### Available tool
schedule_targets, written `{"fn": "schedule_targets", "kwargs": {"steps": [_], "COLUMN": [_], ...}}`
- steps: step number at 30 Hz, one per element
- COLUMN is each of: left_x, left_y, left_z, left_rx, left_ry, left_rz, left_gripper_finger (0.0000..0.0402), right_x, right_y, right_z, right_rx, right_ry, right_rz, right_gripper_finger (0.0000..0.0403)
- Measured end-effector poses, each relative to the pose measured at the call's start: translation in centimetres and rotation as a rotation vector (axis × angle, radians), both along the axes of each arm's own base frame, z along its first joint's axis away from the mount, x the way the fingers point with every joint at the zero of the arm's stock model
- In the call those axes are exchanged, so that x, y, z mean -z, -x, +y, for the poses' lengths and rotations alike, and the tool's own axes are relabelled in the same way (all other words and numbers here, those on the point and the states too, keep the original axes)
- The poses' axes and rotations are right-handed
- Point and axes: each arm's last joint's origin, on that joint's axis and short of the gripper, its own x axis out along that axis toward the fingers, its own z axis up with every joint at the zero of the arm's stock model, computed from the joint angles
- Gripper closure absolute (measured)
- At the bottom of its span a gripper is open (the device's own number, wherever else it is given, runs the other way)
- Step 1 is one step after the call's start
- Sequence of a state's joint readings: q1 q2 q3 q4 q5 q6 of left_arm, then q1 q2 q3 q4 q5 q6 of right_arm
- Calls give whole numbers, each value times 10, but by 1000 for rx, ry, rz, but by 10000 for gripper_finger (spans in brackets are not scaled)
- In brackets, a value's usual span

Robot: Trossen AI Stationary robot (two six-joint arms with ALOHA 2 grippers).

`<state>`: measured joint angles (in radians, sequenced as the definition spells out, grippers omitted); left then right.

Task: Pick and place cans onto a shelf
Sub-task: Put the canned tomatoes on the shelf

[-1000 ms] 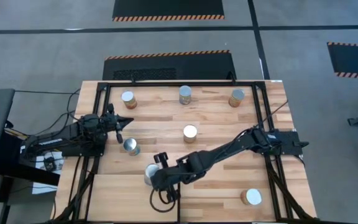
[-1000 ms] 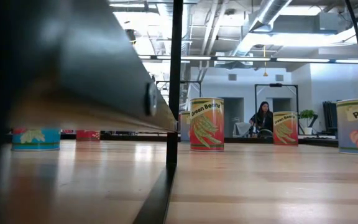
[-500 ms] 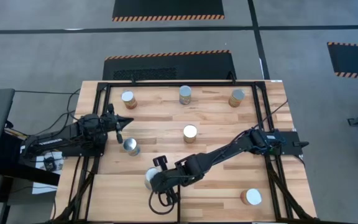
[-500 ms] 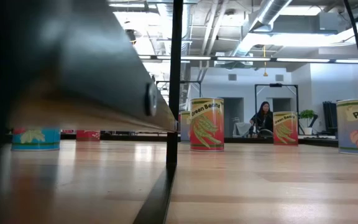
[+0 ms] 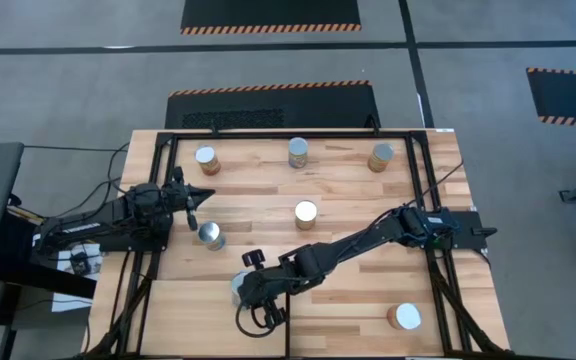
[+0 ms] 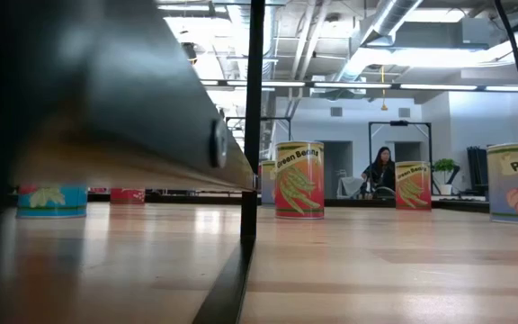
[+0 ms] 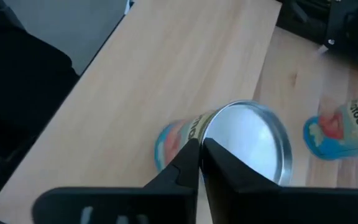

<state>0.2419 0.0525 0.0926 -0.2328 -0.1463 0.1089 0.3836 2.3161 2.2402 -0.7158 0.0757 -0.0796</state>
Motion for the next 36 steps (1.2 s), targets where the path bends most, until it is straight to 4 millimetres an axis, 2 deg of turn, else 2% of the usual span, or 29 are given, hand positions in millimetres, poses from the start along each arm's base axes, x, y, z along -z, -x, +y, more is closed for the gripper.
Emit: {"fn": "schedule_targets", "kwargs": {"steps": [8,14,16,20,24,28,30,36], "left_x": [0,0,0,0,-1,-1,-1,-1], "left_y": [0,0,0,0,0,0,-1,-1], "left_z": [0,0,0,-1,-1,-1,-1,-1], "left_rx": [0,8,5,23,35,32,33,33], "left_ry": [0,3,15,43,56,67,67,67], "left_rz": [2,3,-3,-13,-25,-29,-30,-31], "left_gripper_finger": [401,401,401,401,401,401,401,401], "right_x": [0,-4,-14,-56,-84,-99,-95,-49], "right_y": [0,1,9,36,67,87,90,91], "right_z": [0,0,0,4,10,13,14,2], "right_rx": [-1,-25,-46,-66,-26,15,10,13], "right_ry": [-2,21,46,60,163,216,216,169], "right_rz": [-2,-9,8,13,-1,-27,-28,-84], "right_gripper_finger": [330,332,346,391,393,398,398,399]}}
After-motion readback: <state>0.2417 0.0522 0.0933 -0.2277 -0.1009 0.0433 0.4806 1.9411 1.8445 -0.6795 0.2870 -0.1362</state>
